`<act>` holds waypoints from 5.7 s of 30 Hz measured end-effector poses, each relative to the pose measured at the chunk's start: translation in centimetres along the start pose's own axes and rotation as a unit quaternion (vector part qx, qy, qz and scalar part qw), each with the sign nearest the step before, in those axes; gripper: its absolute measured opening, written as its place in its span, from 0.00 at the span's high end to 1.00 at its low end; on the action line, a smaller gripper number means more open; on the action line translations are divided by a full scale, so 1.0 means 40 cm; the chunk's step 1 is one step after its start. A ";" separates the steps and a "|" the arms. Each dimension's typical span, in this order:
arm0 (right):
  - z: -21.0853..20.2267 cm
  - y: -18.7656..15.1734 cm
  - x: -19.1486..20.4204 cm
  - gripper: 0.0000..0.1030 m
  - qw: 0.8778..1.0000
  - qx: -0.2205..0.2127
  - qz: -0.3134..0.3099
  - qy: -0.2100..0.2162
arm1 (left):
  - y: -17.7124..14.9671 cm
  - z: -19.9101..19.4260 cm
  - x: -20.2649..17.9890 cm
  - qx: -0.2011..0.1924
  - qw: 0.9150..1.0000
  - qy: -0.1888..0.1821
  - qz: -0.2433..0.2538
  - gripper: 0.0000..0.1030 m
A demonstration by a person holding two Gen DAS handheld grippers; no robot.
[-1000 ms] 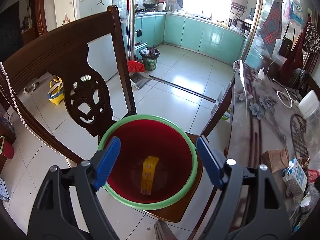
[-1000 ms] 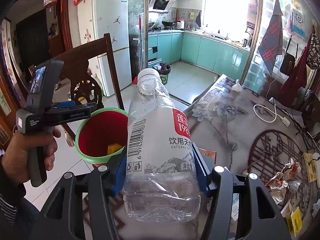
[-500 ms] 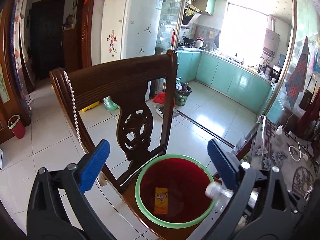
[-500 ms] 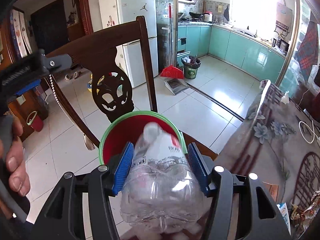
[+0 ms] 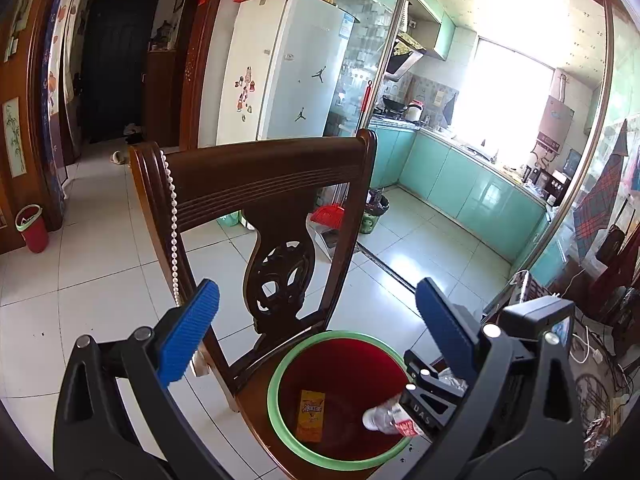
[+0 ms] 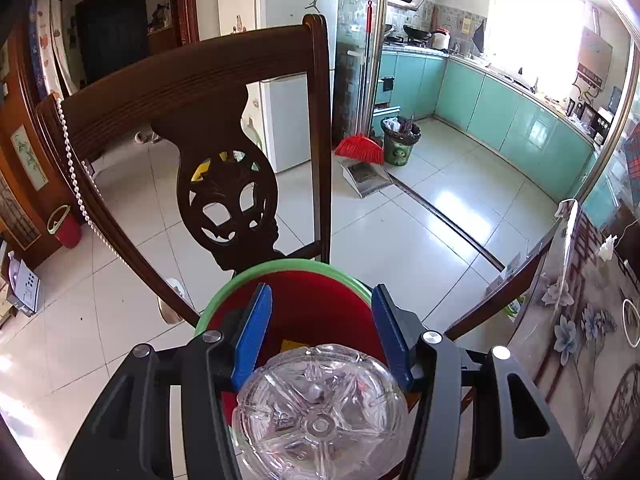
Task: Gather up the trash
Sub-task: 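Lower the plastic bottle into the bucket and open the right tool, then grasp the brown cigarette box with the left tool, then carry the cigarette box toward the bucket while the right tool grasps the white milk carton, then open the left tool to drop the cigarette box into the bucket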
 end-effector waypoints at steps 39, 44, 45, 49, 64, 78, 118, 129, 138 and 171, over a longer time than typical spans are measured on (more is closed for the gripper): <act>-0.835 -0.610 -0.517 0.06 0.970 -0.085 0.143 -0.179 | -0.311 -0.226 -0.551 0.048 0.961 -0.202 0.183 0.05; -0.912 -0.726 -0.607 0.06 0.960 -0.086 0.175 -0.201 | -0.419 -0.263 -0.671 0.097 0.936 -0.257 0.219 0.05; -0.921 -0.748 -0.618 0.06 0.958 -0.087 0.180 -0.203 | -0.439 -0.267 -0.691 0.105 0.933 -0.262 0.224 0.05; -0.928 -0.809 -0.649 0.06 0.955 -0.085 0.195 -0.205 | -0.485 -0.261 -0.750 0.110 0.922 -0.261 0.263 0.05; -0.871 -0.838 -0.675 0.06 0.960 -0.072 0.201 -0.183 | -0.583 -0.021 -0.807 0.153 0.776 -0.313 0.526 0.05; -0.807 -0.877 -0.720 0.06 0.957 -0.037 0.216 -0.189 | -0.678 0.127 -0.897 0.230 0.696 -0.356 0.580 0.05; -0.493 -0.617 -0.573 0.10 0.992 0.033 -0.004 -0.118 | -0.397 -0.249 -0.650 0.119 0.901 -0.298 0.291 0.49; -0.317 -0.626 -0.624 0.31 0.987 0.127 0.014 -0.099 | -0.394 -0.221 -0.605 0.115 0.905 -0.286 0.293 0.49; -0.327 -0.619 -0.600 0.51 0.987 0.125 0.035 -0.093 | -0.390 -0.217 -0.603 0.116 0.908 -0.284 0.285 0.49; -0.644 -0.449 -0.426 0.51 0.985 -0.066 0.090 -0.133 | -0.261 -0.163 -0.424 0.049 0.958 -0.161 0.233 0.49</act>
Point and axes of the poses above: each gripper's, at about its wrist camera, not at the fingertips, and z roughly the way its jaws point, x to its left, y to its top, the point moved 5 cm from there along z, roughly the way its jaws point, and after that the axes turned 4 degrees about z, right-handed, at the moved point
